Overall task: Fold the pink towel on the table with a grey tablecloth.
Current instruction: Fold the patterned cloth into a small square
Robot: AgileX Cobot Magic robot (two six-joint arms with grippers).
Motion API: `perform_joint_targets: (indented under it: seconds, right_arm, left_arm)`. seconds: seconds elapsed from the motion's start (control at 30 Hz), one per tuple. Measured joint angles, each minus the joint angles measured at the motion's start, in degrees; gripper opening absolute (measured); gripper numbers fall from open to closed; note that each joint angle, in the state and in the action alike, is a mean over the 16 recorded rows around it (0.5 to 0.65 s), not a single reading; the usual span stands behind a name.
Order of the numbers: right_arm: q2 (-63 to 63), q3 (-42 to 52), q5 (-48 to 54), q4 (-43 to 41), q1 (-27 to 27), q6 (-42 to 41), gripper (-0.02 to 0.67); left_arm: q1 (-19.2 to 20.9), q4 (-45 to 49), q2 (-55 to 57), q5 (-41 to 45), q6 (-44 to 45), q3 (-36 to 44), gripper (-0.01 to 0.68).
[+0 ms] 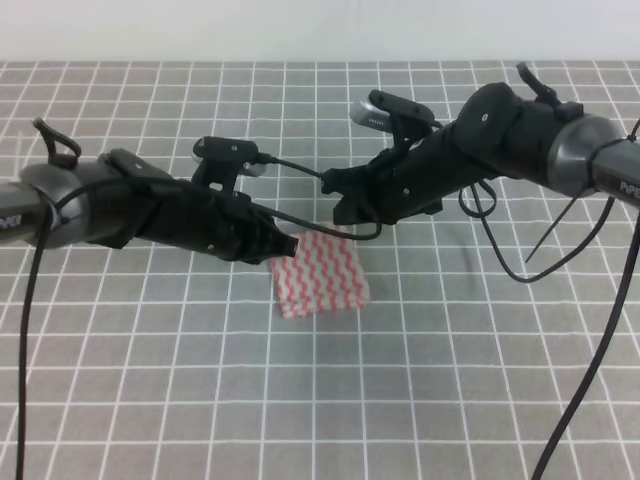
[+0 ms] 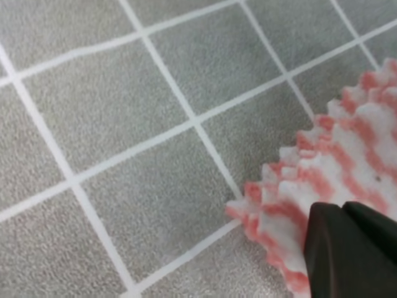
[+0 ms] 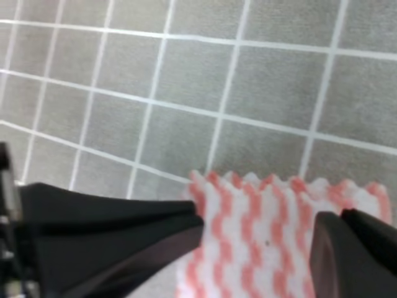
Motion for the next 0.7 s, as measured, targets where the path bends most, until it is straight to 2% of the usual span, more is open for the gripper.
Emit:
perform_joint_targets:
  seconds: [0.7]
  right_arm:
    - [3.45, -0.66, 0.26, -0.51, -1.3, -0.57, -0.016]
  left_arm:
    - [0.0, 1.06, 0.5, -0.02, 0.0, -0.29, -0.004]
